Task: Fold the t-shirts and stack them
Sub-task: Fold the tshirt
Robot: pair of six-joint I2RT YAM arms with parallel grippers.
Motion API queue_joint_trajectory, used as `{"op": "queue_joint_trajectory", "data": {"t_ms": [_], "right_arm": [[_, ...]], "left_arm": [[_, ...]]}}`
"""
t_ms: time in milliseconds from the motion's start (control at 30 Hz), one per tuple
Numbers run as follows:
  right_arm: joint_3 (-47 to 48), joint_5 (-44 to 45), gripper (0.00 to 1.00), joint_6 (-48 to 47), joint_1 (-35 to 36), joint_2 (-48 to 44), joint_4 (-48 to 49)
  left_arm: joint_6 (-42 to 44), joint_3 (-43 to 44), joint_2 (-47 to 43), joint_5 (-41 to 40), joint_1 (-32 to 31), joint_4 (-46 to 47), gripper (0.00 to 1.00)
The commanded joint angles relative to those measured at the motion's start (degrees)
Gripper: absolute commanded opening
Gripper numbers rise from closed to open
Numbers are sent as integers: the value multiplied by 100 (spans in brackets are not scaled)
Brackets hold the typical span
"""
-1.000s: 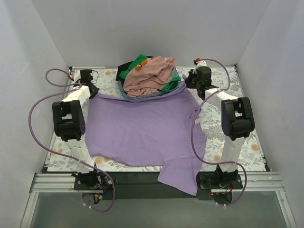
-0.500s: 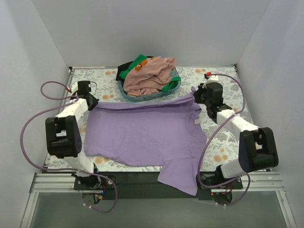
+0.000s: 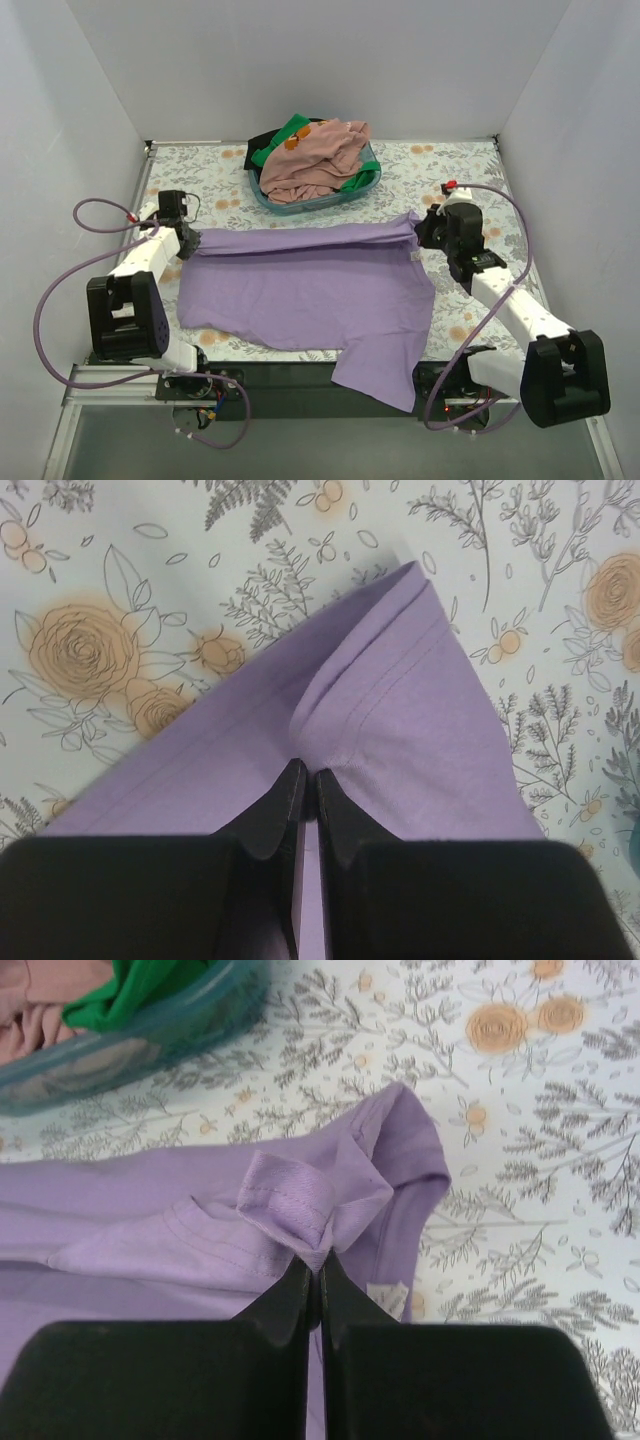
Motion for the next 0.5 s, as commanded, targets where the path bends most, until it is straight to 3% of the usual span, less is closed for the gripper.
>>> {"op": "queue_joint_trajectory", "data": {"t_ms": [0,200,267,300,333,400,433,467], "right_arm": [[-312,-54,1,312,2,-500,-500],[-1365,-581,1,1278,98,-1239,-852],[-1717,-644,1,1656,238,-1450,-905],[-1859,-644,1,1893,300,-1695,-949],[-2043,-609,10,2026,396,-1811,-1149],[-2062,-538,27,2158,467,-2205,-1422],[-2019,-512,44,2150,494,-2346,-1580],[-1888,-451,51,2141,537,-2478,-1930]], "left_arm": [[-284,-43,-301,-125,57,-447,0],[-634,-122,-143,-317,74,-903,8],[-740,-140,-151,-335,127,-1000,15],[-828,-132,-160,-318,153,-1097,24],[-846,-114,-186,-300,180,-1132,37],[-881,-88,-300,-248,189,-1211,49],[-899,-35,-362,-187,189,-1281,52],[-890,9,-415,-160,189,-1326,59]]}}
